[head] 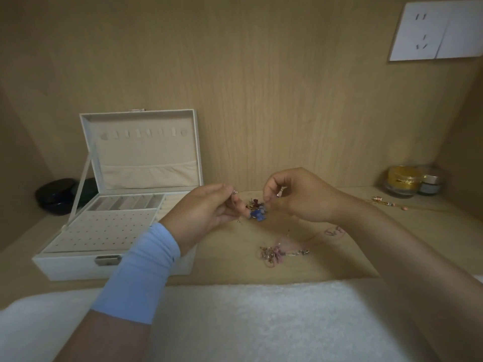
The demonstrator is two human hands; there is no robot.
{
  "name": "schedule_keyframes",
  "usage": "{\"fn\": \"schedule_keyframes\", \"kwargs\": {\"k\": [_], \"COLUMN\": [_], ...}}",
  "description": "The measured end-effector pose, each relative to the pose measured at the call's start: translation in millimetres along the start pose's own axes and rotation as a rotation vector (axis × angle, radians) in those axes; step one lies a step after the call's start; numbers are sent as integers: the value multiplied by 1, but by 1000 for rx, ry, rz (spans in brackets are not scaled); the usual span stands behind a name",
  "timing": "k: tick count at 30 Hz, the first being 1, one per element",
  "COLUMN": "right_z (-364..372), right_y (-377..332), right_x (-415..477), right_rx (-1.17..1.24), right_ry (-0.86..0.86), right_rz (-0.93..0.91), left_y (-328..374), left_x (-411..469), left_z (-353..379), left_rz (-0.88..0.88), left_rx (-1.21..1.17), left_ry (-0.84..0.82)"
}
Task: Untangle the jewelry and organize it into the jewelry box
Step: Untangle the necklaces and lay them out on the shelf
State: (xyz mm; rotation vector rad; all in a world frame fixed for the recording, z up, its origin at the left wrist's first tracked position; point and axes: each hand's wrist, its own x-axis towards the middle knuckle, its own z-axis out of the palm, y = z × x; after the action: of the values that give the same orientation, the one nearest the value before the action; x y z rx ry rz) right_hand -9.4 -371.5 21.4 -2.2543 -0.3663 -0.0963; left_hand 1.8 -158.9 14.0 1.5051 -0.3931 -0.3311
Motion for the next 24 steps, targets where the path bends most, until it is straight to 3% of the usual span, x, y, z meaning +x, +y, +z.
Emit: {"fn": "schedule_keyframes", "kwargs": {"k": [7,11,14,16,20,24], "right_z": [-4,-9,-12,-16,-27,-35], "right_y": [-1,-8,-8,-6,-2,5], "right_x": [4,1,1,1,-4,-3], "right_rx": [211,375,338,265,151,256], "right_ry": [163,174,222,202,7,-3], "right_rz": [160,194,193,208,316,411], "left_y": [0,-3,-5,-5,-6,-11], "left_x": [2,2,1,0,-2,-1], "left_z": [1,-3,-4,-2,1,-1], "left_rz": [-20,8,0,-9,-43,-69], "left_rx": [-148,25,153,252,344,376], "left_ry": [9,23,14,2,-69,-135]}}
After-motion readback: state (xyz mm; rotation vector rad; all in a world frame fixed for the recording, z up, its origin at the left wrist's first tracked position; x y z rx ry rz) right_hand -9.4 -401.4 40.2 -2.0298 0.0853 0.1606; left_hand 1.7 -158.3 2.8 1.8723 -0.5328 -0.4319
